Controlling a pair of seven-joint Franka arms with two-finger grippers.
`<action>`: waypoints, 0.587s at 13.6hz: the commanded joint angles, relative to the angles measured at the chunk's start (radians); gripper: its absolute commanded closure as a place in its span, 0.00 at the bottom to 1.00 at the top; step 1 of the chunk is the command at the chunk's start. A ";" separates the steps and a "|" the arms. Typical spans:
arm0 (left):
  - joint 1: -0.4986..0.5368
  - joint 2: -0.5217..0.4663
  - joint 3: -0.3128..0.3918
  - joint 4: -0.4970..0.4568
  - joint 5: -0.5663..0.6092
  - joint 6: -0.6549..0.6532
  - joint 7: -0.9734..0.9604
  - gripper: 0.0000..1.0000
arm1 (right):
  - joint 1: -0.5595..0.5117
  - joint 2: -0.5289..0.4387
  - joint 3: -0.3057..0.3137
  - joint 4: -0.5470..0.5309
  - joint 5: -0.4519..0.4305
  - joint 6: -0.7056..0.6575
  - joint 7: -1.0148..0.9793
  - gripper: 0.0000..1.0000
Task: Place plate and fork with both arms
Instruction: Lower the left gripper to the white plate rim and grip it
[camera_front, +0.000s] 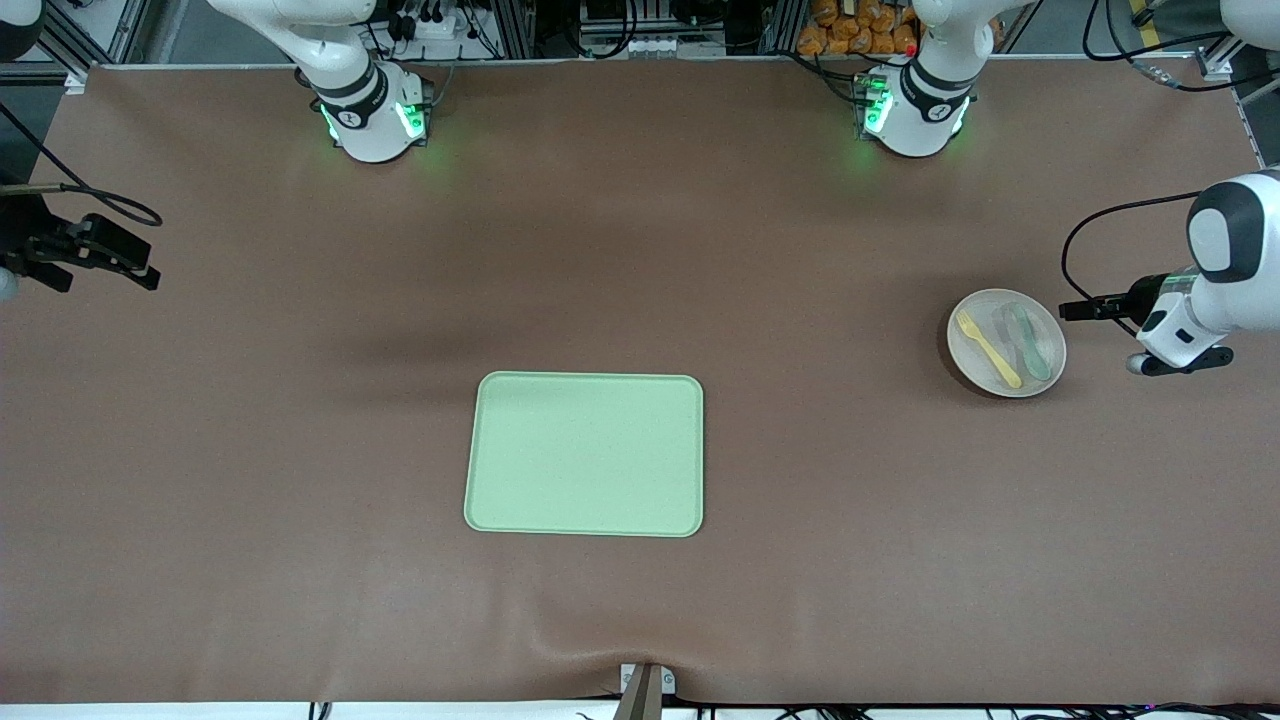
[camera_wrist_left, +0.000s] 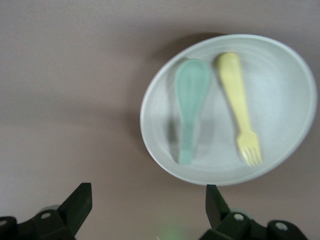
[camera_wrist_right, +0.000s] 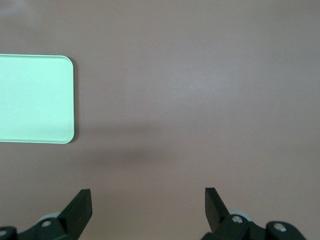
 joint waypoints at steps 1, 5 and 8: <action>0.051 0.039 -0.010 -0.031 0.014 0.133 0.029 0.00 | -0.015 -0.005 0.008 -0.002 -0.001 -0.007 -0.008 0.00; 0.052 0.141 -0.010 -0.028 0.010 0.278 0.028 0.00 | -0.015 -0.005 0.007 -0.002 -0.001 -0.007 -0.008 0.00; 0.052 0.175 -0.010 -0.027 0.010 0.311 0.028 0.00 | -0.015 -0.005 0.007 -0.002 -0.001 -0.007 -0.008 0.00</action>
